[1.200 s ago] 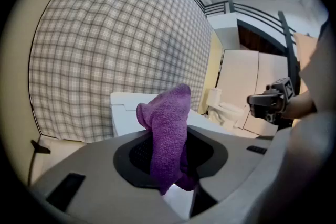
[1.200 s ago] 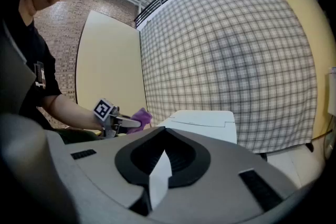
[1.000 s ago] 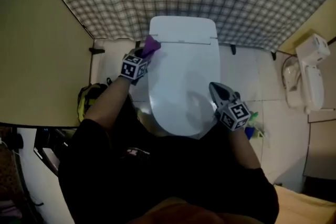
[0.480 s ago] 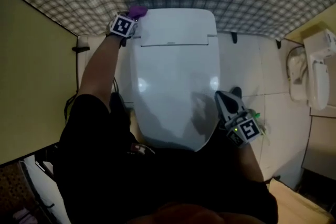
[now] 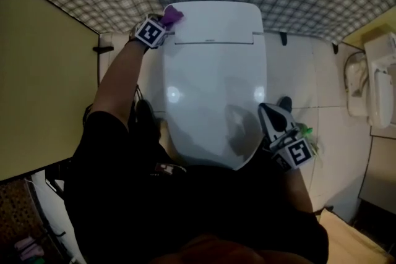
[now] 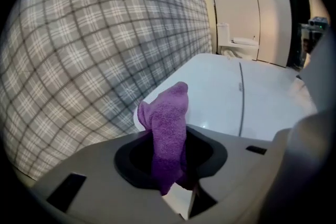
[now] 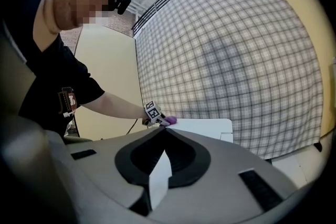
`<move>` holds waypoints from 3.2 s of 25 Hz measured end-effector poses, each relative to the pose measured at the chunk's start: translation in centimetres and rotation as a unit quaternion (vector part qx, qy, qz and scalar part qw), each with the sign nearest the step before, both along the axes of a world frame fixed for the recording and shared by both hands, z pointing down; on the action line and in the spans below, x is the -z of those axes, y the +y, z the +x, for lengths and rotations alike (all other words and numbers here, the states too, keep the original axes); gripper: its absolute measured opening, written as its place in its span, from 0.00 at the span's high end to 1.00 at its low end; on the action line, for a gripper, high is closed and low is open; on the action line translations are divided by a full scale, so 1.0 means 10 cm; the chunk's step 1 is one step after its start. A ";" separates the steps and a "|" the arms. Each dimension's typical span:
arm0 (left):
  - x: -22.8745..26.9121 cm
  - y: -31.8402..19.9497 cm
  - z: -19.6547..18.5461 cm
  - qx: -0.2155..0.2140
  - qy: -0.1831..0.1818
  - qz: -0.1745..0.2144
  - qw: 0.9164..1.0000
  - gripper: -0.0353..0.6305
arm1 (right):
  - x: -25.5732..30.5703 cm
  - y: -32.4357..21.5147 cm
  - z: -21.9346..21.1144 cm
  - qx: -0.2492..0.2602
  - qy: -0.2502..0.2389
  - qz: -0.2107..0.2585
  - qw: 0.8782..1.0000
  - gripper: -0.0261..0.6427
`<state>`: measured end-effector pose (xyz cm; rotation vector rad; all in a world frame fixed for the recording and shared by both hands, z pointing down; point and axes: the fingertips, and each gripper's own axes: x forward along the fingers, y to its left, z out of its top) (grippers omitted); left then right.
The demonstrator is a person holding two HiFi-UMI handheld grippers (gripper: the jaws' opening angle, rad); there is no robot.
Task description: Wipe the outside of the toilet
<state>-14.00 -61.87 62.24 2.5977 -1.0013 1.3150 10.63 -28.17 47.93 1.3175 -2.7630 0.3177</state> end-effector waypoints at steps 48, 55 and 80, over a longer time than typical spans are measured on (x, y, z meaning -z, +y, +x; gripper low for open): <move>0.73 1.59 0.33 0.010 -0.024 0.038 0.999 0.78 | 0.41 1.20 -0.08 0.010 0.020 0.039 0.999 0.95; 0.13 -0.17 0.34 0.078 -0.094 0.005 0.992 0.78 | 0.12 0.57 0.36 -0.031 0.008 -0.001 0.999 0.95; -0.42 3.67 0.45 -0.161 -0.180 -0.054 0.969 0.81 | 0.67 1.99 -0.26 0.029 0.043 0.066 0.996 0.95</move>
